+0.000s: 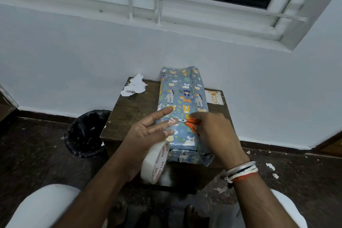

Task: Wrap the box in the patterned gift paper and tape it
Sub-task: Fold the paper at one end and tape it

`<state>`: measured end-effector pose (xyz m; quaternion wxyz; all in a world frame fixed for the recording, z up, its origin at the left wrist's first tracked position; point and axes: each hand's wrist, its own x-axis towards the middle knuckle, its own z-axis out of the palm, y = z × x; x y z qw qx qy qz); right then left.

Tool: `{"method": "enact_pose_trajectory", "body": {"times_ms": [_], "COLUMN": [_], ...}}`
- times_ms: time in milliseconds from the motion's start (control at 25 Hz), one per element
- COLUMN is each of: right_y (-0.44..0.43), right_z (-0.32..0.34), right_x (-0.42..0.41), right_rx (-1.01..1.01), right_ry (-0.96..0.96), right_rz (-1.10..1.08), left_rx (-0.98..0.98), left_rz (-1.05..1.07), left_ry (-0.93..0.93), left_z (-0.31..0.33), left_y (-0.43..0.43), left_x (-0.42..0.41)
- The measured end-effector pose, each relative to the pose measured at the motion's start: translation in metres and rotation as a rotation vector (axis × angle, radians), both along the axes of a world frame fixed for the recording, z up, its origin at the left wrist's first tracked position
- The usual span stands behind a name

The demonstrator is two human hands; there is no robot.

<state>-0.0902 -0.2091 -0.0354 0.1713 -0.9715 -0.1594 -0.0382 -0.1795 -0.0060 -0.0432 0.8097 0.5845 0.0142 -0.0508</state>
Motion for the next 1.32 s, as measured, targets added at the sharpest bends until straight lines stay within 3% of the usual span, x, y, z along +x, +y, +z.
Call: {"method": "enact_pose_trajectory", "body": {"times_ms": [160,240,280,360,480,680,1320], "right_y": [0.001,-0.009,-0.016,-0.029,-0.04,-0.038,-0.033], "right_z": [0.008,0.011,0.013,0.02,0.025,0.026,0.03], "right_x": [-0.006,-0.011,-0.013,-0.018,-0.027,-0.03,-0.03], "right_rx": [-0.088,0.035,0.179,0.49,0.659,0.52,0.545], "right_ry": [-0.083,-0.112,-0.036,0.299,0.678,0.877,0.93], "right_rz": [0.002,-0.043,-0.05,0.03,0.315,0.516,0.54], "left_rx": [0.003,-0.014,-0.017,-0.019,-0.01,0.049,0.171], "left_rz": [-0.049,-0.047,-0.046,-0.055,-0.078,-0.102,-0.196], "left_ry": [0.0,0.01,0.016,0.021,0.024,0.039,0.0], "left_z": [-0.001,0.0,0.001,0.004,0.005,0.002,-0.005], "left_y": [0.004,0.007,0.008,0.009,0.01,0.007,0.005], "left_x": [0.003,0.005,0.006,0.006,0.007,0.009,0.012]}}
